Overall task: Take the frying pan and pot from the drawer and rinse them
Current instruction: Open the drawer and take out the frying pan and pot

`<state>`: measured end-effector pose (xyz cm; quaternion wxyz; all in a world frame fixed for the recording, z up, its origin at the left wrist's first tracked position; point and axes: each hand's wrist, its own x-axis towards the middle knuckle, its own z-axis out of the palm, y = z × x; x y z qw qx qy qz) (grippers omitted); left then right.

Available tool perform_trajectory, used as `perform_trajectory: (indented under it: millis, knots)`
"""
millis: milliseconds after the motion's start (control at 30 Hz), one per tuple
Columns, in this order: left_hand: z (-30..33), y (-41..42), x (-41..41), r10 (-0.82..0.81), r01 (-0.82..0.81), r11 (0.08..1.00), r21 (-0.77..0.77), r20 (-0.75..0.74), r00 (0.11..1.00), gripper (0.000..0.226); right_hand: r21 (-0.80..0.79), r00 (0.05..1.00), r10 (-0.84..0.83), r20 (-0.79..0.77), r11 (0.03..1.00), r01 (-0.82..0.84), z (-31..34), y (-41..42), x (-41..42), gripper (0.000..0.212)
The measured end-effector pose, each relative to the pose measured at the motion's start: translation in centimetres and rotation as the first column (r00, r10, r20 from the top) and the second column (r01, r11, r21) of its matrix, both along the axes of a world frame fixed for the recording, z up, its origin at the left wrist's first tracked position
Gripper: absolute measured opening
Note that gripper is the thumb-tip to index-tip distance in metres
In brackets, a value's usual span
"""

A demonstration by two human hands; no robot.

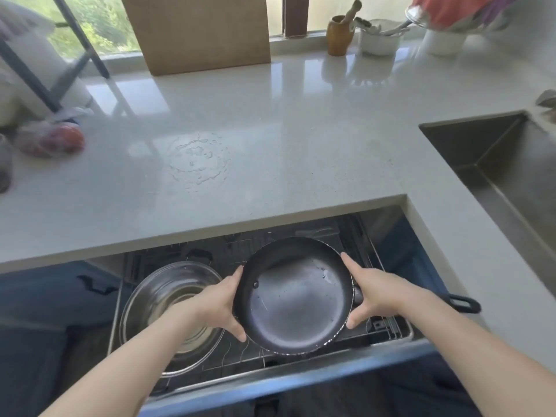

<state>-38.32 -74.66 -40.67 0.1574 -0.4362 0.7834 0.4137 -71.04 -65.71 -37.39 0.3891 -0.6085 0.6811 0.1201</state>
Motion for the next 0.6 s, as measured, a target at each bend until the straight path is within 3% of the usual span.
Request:
perform_trajectory:
  millis: [333, 467, 600]
  knots:
    - [7.5, 3.0, -1.9, -0.002, 0.0, 1.0, -0.03, -0.048, 0.999, 0.137, -0.043, 0.998, -0.051, 0.039, 0.998, 0.053, 7.1, 3.8, -2.0, 0.15]
    - [10.5, 0.7, -3.4, -0.052, 0.041, 0.994, -0.102, -0.103, 0.993, 0.13, -0.116, 0.994, -0.096, 0.058, 0.988, 0.103, 9.7, 3.2, -3.5, 0.153]
    - [12.6, -3.8, -5.1, -0.076, 0.054, 0.985, -0.164, -0.135, 0.988, 0.133, -0.196, 0.989, -0.117, 0.089, 0.972, 0.132, 11.6, 0.3, -5.0, 0.14]
